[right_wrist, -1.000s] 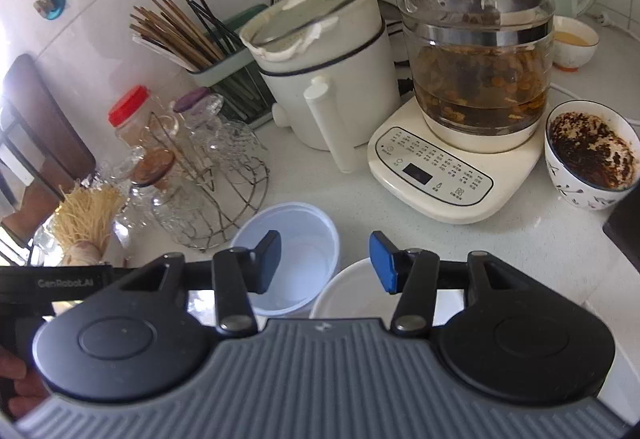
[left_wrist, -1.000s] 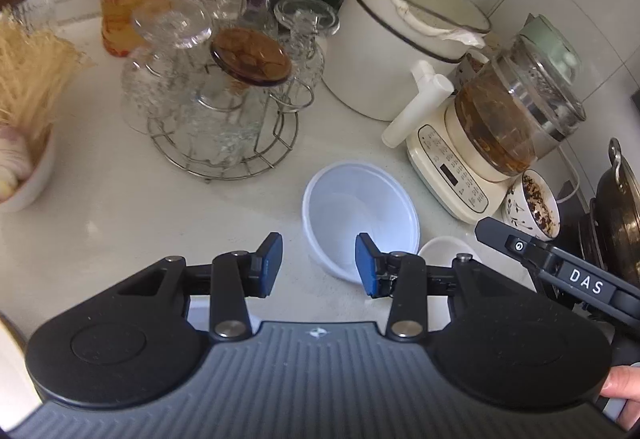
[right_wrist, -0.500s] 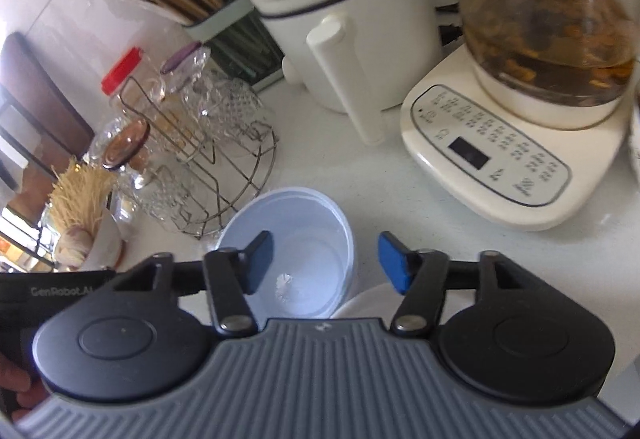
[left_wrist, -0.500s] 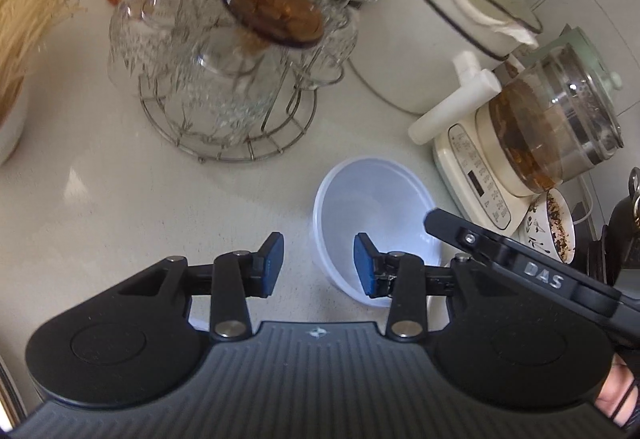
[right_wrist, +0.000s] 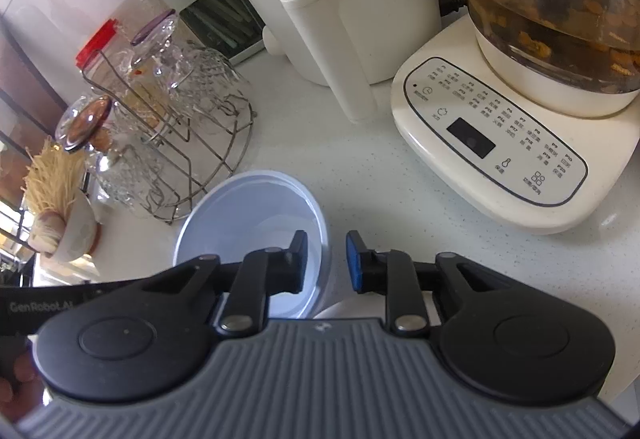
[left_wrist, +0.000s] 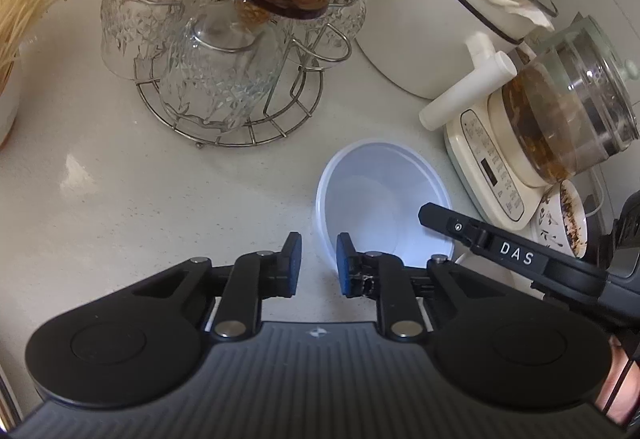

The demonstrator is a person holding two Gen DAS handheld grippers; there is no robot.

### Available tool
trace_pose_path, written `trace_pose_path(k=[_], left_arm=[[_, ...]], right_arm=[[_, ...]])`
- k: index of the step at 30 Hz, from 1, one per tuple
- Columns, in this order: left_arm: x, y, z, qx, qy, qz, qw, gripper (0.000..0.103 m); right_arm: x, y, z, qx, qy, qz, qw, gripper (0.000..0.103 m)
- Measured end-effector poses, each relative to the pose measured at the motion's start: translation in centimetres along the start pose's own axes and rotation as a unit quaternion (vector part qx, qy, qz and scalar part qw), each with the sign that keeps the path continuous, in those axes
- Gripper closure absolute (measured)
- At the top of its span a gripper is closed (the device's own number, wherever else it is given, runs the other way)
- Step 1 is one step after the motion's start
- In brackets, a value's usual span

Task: Organize plates and bowls
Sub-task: 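Close the left gripper on the bowl rim while the right gripper clamps it too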

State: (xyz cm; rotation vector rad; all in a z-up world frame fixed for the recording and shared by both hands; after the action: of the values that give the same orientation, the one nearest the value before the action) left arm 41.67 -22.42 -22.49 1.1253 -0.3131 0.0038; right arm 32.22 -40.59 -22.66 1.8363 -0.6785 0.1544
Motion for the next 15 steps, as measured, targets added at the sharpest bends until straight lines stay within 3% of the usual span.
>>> trace_pose_path(k=[3,7,15], left_arm=[[0.2,-0.1,0.1,-0.008,0.007,-0.001,0.9999,0.092],[0.1,-0.1,0.2,-0.004,0.007,0.006,1.0,0.093],[0.1,1.5,0.7,-0.007,0.004,0.013,0.9999,0.094]], right_arm=[[-0.1,-0.1,0.0,0.008,0.0,-0.006,1.0,0.087],[-0.2,-0.2,-0.4,0.003,0.017,-0.005,1.0,0.092],[-0.4,1.2,-0.4,0.019,0.011,0.011,1.0,0.092]])
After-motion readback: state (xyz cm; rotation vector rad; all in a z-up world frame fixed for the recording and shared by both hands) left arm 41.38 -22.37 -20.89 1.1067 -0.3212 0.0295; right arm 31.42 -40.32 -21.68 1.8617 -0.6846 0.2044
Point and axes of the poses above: each gripper's, at about its wrist camera, not at the fingertips, and y roughly against the way its jaws point, z to its right, x to its top, the point moved 6 cm from there along -y, roughly the way its jaws point, and after that the axes turned 7 degrees about -z, right-handed, at the moved point
